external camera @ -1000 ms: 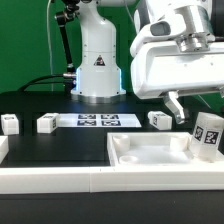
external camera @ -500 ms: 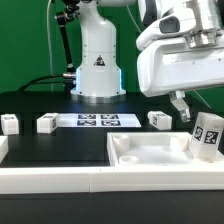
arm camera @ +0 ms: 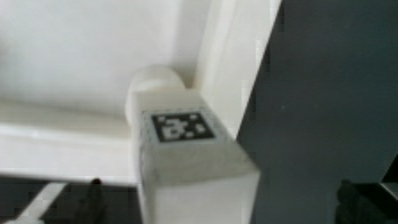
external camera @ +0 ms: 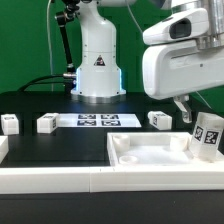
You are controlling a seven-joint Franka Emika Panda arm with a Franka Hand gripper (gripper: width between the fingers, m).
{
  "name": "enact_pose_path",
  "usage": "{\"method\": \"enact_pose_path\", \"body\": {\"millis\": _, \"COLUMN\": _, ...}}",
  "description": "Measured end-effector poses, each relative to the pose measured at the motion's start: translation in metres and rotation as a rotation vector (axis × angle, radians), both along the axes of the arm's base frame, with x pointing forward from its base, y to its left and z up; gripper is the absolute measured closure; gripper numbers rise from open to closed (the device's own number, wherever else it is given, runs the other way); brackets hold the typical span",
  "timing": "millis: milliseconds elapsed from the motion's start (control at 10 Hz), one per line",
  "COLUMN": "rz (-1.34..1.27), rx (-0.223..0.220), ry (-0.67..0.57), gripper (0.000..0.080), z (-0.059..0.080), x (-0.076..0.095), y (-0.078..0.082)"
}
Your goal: Assemble square table
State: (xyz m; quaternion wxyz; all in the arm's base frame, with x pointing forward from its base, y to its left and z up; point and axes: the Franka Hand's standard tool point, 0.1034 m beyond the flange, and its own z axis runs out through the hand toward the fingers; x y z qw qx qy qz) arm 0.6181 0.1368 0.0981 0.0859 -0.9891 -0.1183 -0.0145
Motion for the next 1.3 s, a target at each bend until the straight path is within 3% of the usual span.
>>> {"method": "enact_pose_path", "body": {"millis": 300, "rz": -0.071, "rx": -0.014, "ry": -0.005, "gripper": 0.0151, "z": -0.002, "x": 0.002, "y": 0.0}}
{"method": "enact_pose_path", "body": {"millis": 400, "rz": -0.094, "rx": -0.061, "ry": -0.007, "gripper": 0.0151, "z": -0.004, "x": 0.001, "y": 0.001}}
{"method": "enact_pose_path", "body": {"millis": 600, "rz": -0.069, "rx": -0.094, "ry": -0.021, "gripper": 0.0151, "z": -0.008, "x": 0.001, "y": -0.003}}
{"method": "enact_pose_path", "body": {"millis": 1100, "rz": -0.07, "rx": -0.096, "ry": -0.021, "gripper": 0.0151, "z": -0.008, "x": 0.001, "y": -0.006}}
{"method": "enact_pose_path", "body": {"millis": 1300, "rz": -0.041, "rx": -0.104, "ry": -0.02, "gripper": 0.0151, "z": -0.013, "x": 0.003, "y": -0.017}}
